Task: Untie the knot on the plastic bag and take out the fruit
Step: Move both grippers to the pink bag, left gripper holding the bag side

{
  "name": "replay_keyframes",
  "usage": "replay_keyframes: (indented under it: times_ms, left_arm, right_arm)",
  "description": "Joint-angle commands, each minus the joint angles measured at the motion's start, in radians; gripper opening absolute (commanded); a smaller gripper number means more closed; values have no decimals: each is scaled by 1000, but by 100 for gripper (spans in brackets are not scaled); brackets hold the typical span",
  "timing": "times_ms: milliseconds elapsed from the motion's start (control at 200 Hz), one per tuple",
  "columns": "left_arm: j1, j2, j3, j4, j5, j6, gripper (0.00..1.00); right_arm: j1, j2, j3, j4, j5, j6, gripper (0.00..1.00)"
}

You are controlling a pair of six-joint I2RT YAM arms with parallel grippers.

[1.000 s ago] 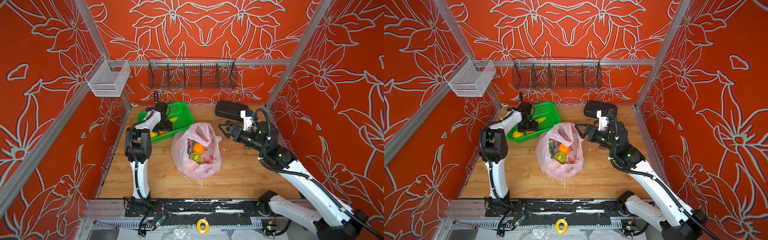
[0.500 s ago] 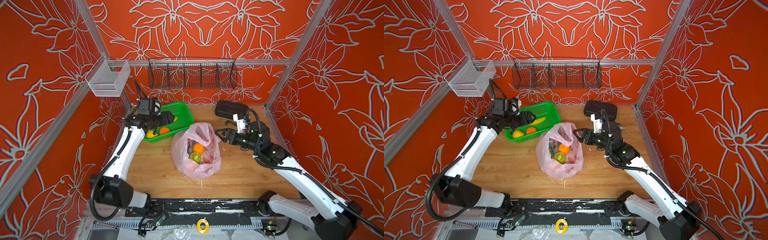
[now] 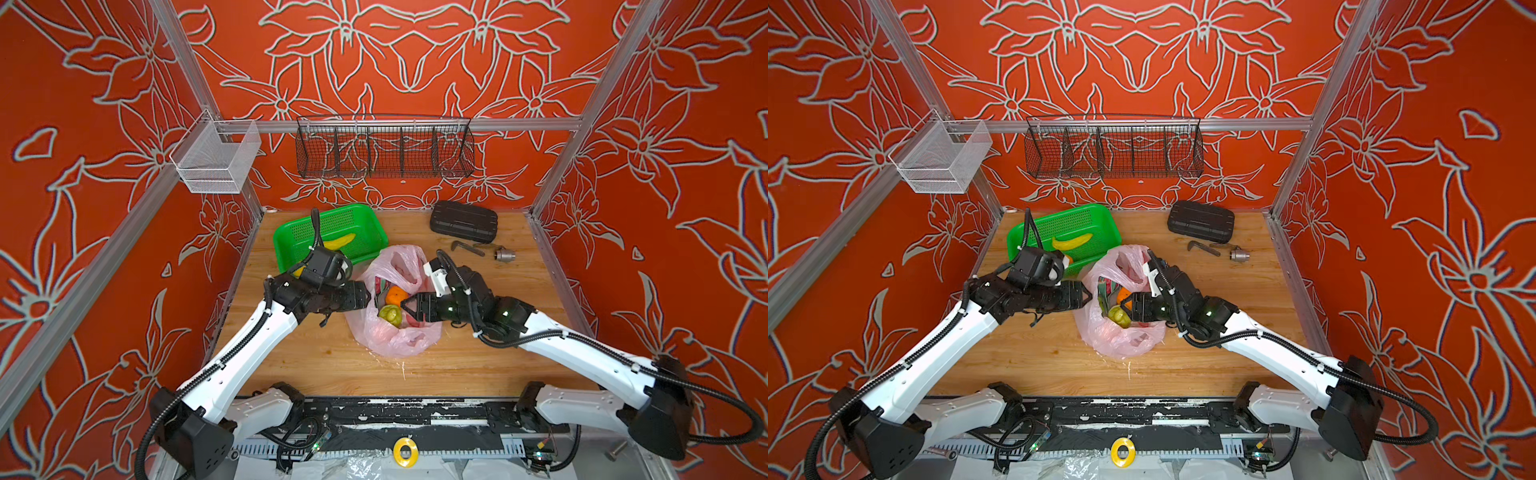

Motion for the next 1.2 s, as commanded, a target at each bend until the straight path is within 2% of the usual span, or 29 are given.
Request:
replay_keyframes:
  times_ms: [0, 325, 510, 671, 871, 1036, 1196]
  left_arm:
    - [-49, -6, -86, 39, -41, -81, 81]
    - [-128, 149, -157, 156, -28, -110, 82]
    - [-129, 175, -205, 143, -48, -122, 47]
    - [-129, 171, -258, 133, -43, -123, 29]
    - [-129, 163, -309, 142, -37, -133, 15]
    - [-129, 148, -340, 147, -71, -145, 8]
    - [-129, 139, -366, 169, -57, -153, 6]
  right_arm:
    - [39, 49, -23, 22, 120, 50, 72]
    - [74, 237, 4, 51, 256, 191, 78]
    - [73, 311, 8, 135, 253, 287, 81]
    - [73, 395, 75, 129, 243, 313, 85]
    - [73, 482, 136, 79, 230, 324, 87]
    - [74, 532, 161, 11, 244, 336, 86]
    - [75, 575, 170, -10, 266, 333, 86]
